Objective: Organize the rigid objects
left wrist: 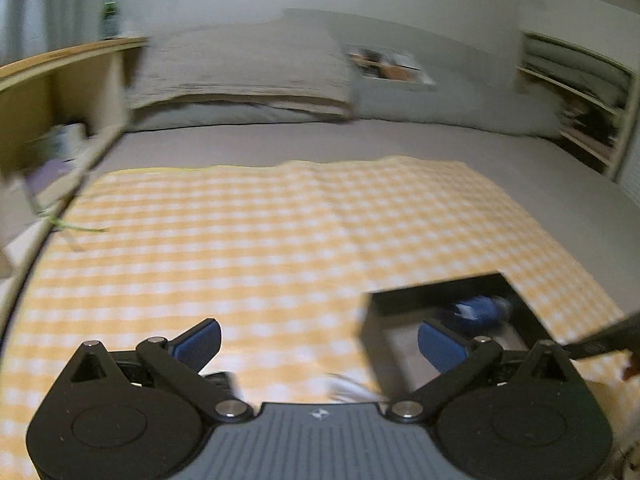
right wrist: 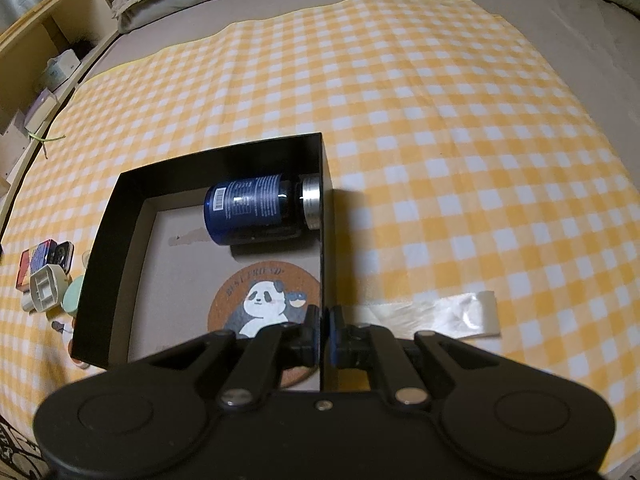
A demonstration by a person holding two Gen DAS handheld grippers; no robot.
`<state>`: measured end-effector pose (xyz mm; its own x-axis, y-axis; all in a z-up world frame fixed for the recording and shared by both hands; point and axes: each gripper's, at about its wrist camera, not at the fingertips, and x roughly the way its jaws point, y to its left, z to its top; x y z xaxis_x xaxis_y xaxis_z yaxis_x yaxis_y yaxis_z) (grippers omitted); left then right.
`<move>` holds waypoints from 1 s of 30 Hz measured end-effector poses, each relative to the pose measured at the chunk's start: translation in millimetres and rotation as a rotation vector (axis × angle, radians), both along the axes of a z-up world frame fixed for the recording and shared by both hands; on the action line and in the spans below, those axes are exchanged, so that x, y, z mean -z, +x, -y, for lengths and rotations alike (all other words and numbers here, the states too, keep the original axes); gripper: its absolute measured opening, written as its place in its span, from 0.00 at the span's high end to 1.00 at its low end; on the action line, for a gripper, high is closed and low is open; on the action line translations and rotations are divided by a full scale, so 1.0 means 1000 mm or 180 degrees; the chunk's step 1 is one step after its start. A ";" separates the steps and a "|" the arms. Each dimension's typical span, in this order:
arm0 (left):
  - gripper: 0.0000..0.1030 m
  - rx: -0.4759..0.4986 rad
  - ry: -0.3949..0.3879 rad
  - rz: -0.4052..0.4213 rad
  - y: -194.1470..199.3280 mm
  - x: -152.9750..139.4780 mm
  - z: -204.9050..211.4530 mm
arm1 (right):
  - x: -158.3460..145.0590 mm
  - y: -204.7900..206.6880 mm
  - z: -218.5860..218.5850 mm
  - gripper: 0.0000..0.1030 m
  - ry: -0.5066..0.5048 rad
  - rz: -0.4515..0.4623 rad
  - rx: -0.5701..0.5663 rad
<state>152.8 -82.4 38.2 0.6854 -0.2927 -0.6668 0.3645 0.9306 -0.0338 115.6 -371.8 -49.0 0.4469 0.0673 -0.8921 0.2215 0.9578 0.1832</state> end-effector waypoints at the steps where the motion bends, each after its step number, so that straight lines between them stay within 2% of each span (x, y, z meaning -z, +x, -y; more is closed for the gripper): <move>1: 0.00 -0.0093 0.0027 0.0006 0.004 0.000 -0.008 | 0.000 0.000 -0.001 0.95 -0.0013 0.0000 -0.0002; 8: 0.00 -0.0564 0.0189 -0.0164 0.029 0.010 -0.051 | 0.001 0.000 -0.002 0.95 -0.0042 -0.0017 0.0016; 17: 0.00 -0.0981 0.0543 -0.0609 0.059 0.053 -0.083 | 0.000 0.001 -0.002 0.94 -0.0050 -0.0027 0.0011; 23: 0.00 -0.1070 0.0579 -0.0929 0.071 0.080 -0.093 | 0.001 0.002 -0.002 0.93 -0.0046 -0.0038 0.0009; 28: 0.00 -0.1055 0.0654 -0.0952 0.071 0.089 -0.092 | 0.002 0.002 0.000 0.93 -0.0046 -0.0052 -0.0004; 30: 0.00 -0.1043 0.0614 -0.0953 0.071 0.090 -0.094 | 0.002 0.002 0.000 0.92 -0.0037 -0.0056 -0.0002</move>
<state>223.3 11.8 -51.4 0.4904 0.0549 -0.8698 0.0519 0.9944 0.0921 117.9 -372.3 -50.8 0.4309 0.0573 -0.9006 0.2238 0.9600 0.1682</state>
